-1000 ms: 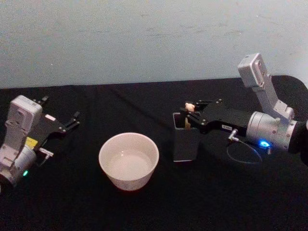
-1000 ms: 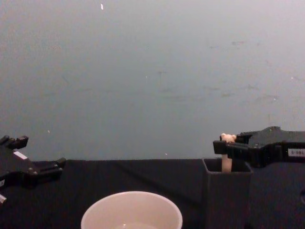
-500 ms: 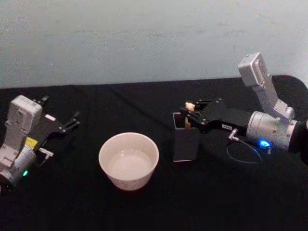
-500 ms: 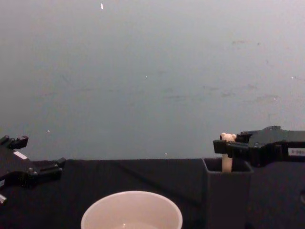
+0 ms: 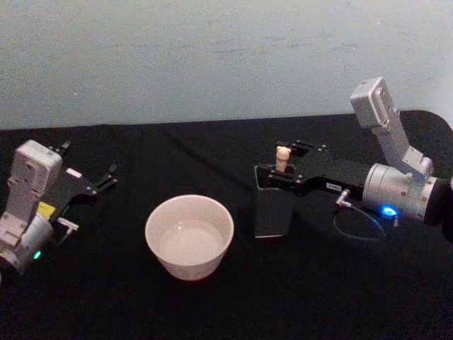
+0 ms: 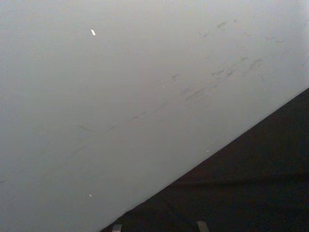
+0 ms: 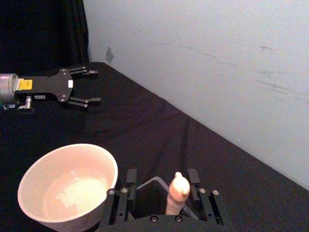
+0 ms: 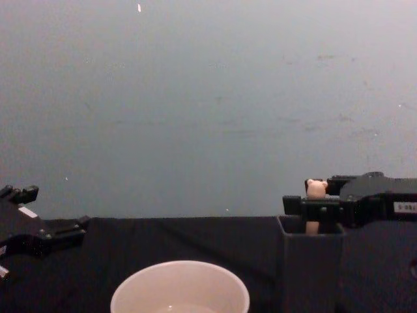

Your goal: Pick up the stirring spoon with one hand, stir inside the cup, then place it back in its original position.

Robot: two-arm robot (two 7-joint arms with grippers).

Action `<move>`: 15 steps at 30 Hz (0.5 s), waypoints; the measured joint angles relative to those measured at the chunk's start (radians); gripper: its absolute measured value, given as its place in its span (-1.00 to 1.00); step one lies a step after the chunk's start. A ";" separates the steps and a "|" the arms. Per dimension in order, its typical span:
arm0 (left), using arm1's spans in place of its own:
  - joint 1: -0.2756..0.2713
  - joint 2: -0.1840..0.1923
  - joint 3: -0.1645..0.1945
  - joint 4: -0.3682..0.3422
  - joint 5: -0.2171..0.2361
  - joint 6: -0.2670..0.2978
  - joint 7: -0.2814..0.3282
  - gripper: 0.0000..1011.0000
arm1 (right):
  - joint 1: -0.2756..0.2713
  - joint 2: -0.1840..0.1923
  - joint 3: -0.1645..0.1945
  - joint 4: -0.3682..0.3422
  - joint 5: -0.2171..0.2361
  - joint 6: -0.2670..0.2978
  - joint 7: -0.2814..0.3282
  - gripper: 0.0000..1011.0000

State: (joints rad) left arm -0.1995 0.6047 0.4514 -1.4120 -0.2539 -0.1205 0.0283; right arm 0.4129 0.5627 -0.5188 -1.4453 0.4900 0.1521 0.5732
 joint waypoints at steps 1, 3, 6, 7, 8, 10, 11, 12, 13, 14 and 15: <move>0.000 0.000 0.000 0.000 0.000 0.000 0.000 0.98 | 0.000 0.000 0.000 0.000 0.000 0.000 0.000 0.35; 0.000 0.000 0.000 0.000 0.000 0.000 0.000 0.98 | 0.000 0.000 0.000 0.000 0.000 0.000 0.000 0.43; 0.000 0.000 0.000 0.000 0.000 0.000 0.000 0.98 | 0.000 0.000 0.000 0.000 0.000 0.000 0.000 0.66; 0.000 0.000 0.000 0.000 0.000 0.000 0.000 0.98 | 0.000 0.000 0.000 0.000 0.000 0.000 0.000 0.66; 0.000 0.000 0.000 0.000 0.000 0.000 0.000 0.98 | 0.000 0.000 0.000 0.000 0.000 0.000 0.000 0.72; 0.000 0.000 0.000 0.000 0.000 0.000 0.000 0.98 | 0.000 0.000 0.000 0.000 0.000 0.000 0.000 0.86; 0.000 0.000 0.000 0.000 0.000 0.000 0.000 0.98 | 0.000 0.000 0.000 0.000 0.000 0.000 0.000 0.89; 0.000 0.000 0.000 0.000 0.000 0.000 0.000 0.98 | 0.000 0.000 0.000 0.000 0.000 0.000 0.000 0.94; 0.000 0.000 0.000 0.000 0.000 0.000 0.000 0.98 | 0.000 0.000 0.000 0.000 0.000 0.000 0.000 0.98; 0.000 0.000 0.000 0.000 0.000 0.000 0.000 0.98 | 0.000 0.000 0.000 0.000 0.000 0.000 0.000 0.98; 0.000 0.000 0.000 0.000 0.000 0.000 0.000 0.98 | 0.000 0.000 0.000 0.000 0.000 0.000 0.000 0.98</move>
State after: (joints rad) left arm -0.1995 0.6047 0.4514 -1.4120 -0.2539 -0.1205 0.0283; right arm 0.4130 0.5626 -0.5188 -1.4453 0.4899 0.1521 0.5732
